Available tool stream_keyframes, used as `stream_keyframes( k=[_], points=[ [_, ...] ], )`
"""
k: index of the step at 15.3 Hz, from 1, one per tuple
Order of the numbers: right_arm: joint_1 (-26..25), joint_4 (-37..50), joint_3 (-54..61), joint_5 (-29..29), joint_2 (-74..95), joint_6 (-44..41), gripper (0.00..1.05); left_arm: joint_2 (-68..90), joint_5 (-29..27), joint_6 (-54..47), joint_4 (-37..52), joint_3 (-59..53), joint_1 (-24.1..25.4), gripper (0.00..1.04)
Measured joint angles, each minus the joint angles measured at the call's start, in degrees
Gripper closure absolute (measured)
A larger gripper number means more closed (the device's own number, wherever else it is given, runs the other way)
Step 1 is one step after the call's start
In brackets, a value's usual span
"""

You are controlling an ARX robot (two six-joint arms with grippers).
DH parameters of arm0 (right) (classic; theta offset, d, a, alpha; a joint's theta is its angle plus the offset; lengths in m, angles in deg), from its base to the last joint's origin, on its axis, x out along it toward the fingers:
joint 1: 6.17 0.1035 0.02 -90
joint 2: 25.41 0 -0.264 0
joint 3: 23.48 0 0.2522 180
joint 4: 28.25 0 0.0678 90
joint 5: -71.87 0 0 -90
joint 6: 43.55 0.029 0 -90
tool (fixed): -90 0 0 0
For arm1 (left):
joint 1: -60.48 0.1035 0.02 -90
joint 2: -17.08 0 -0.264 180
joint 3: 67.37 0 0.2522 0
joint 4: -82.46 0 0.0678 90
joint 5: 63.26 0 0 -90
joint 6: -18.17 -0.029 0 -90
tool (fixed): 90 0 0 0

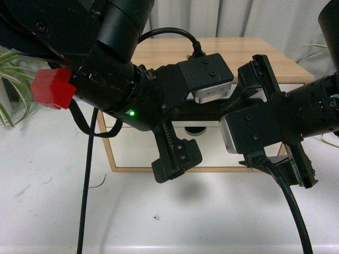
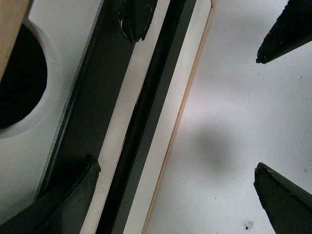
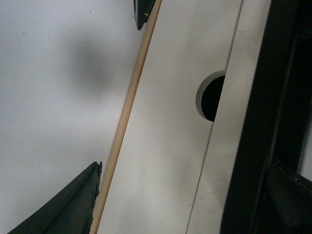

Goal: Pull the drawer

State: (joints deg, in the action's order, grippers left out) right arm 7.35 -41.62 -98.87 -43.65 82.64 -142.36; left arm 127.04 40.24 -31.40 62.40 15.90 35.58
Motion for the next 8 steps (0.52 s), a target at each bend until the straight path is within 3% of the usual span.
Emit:
stream_keyframes(
  k=[8],
  points=[
    [-1.31, 0.13, 0.0, 0.85, 2.49, 0.48, 0.06, 1.33, 0.76, 0.0, 1.53, -0.39, -0.13, 0.07]
  ],
)
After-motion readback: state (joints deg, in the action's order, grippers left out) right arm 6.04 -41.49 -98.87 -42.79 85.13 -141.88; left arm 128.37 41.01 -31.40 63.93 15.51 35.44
